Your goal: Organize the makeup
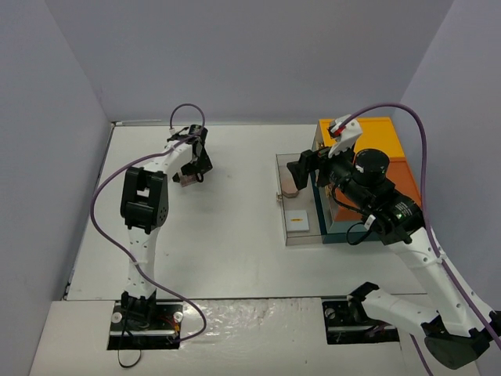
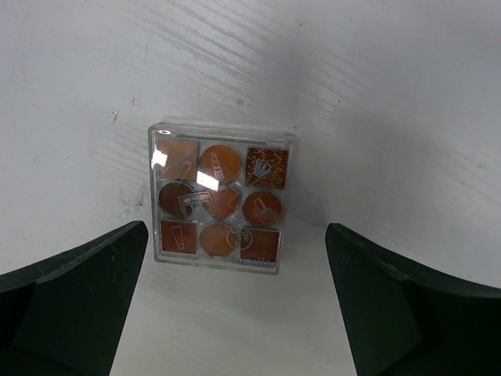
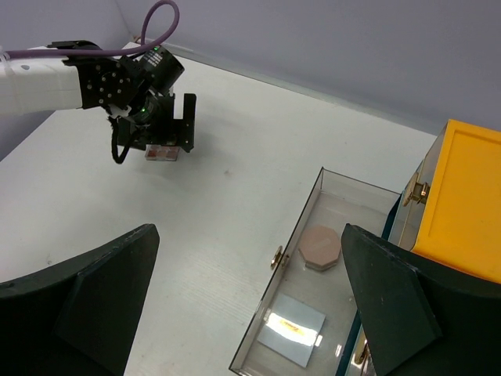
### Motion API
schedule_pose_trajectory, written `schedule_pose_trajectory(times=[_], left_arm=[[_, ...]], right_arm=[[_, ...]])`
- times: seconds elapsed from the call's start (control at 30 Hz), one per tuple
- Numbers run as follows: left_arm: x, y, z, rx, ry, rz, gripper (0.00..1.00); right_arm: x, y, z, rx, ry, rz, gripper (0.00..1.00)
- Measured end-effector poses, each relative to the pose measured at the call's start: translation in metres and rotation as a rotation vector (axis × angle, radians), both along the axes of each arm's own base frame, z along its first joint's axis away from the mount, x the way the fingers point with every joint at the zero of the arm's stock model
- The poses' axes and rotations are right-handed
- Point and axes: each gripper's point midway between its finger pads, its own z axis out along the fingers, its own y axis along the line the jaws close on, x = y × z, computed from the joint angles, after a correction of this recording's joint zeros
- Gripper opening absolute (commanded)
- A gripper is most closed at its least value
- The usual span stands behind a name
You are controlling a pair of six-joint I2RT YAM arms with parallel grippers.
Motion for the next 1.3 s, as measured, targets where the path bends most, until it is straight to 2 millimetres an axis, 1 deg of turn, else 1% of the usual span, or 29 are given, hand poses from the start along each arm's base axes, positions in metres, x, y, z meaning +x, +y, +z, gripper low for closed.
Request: schedule_pose_trajectory(times=[0.13, 0.2, 0.4, 0.43, 0.5, 0.6, 0.7, 0.77, 0.83, 0.87, 0.9, 1.0, 1.07, 1.13, 1.2, 1.23, 1.3], left_arm=[[-0.001, 0.002, -0.006, -0.017, -0.001, 0.022, 0.91], [0.0, 0.003, -0.007, -0.027, -0.009, 0.026, 0.84], [0.004, 0.003, -0.009, -0.058, -0.041, 0.025, 0.52], [0.004, 0.003, -0.009, -0.061, -0.049, 0.023, 0.45], [0.003, 0.003, -0.009, -0.063, -0.058, 0.016, 0.3], [-0.005, 0.004, -0.009, -0.065, -0.061, 0.001, 0.16], [-0.015, -0.002, -0.007, -0.062, -0.053, -0.052, 0.12], [-0.027, -0.009, -0.007, -0.06, -0.028, -0.102, 0.11], [-0.036, -0.031, -0.002, -0.055, -0.021, -0.207, 0.11], [-0.04, -0.045, 0.003, -0.054, -0.024, -0.269, 0.11], [-0.044, -0.062, 0.01, -0.056, -0.035, -0.337, 0.11], [-0.065, -0.14, 0.044, -0.083, -0.099, -0.594, 0.11], [-0.082, -0.201, 0.075, -0.109, -0.168, -0.771, 0.11], [-0.101, -0.254, 0.104, -0.142, -0.239, -0.921, 0.11], [-0.122, -0.293, 0.127, -0.175, -0.291, -1.044, 0.11], [-0.133, -0.308, 0.135, -0.19, -0.308, -1.096, 0.11], [-0.148, -0.329, 0.147, -0.208, -0.323, -1.178, 0.11]], right_arm=[[0.0, 0.0, -0.002, -0.003, 0.004, 0.0, 1.0], [0.0, 0.0, -0.003, -0.004, 0.006, 0.0, 1.0], [0.0, 0.001, -0.003, -0.001, 0.007, 0.003, 1.0], [0.0, 0.001, -0.003, 0.0, 0.008, 0.004, 1.0], [0.0, 0.001, -0.003, 0.001, 0.009, 0.006, 1.0], [-0.001, 0.001, -0.004, 0.001, 0.01, 0.006, 1.0], [-0.001, 0.002, -0.004, 0.002, 0.011, 0.007, 1.0], [-0.001, 0.002, -0.004, 0.004, 0.012, 0.006, 1.0], [-0.001, 0.002, -0.004, 0.005, 0.013, 0.009, 1.0], [-0.001, 0.002, -0.004, 0.005, 0.013, 0.011, 1.0], [-0.001, 0.003, -0.004, 0.006, 0.013, 0.013, 1.0], [-0.001, 0.003, -0.003, 0.007, 0.012, 0.017, 1.0], [-0.001, 0.005, -0.002, 0.01, 0.011, 0.023, 1.0], [-0.002, 0.006, 0.001, 0.017, 0.008, 0.03, 1.0], [-0.002, 0.007, 0.004, 0.024, 0.005, 0.036, 1.0], [-0.003, 0.008, 0.005, 0.026, 0.004, 0.039, 1.0], [-0.004, 0.009, 0.007, 0.031, 0.001, 0.045, 1.0]])
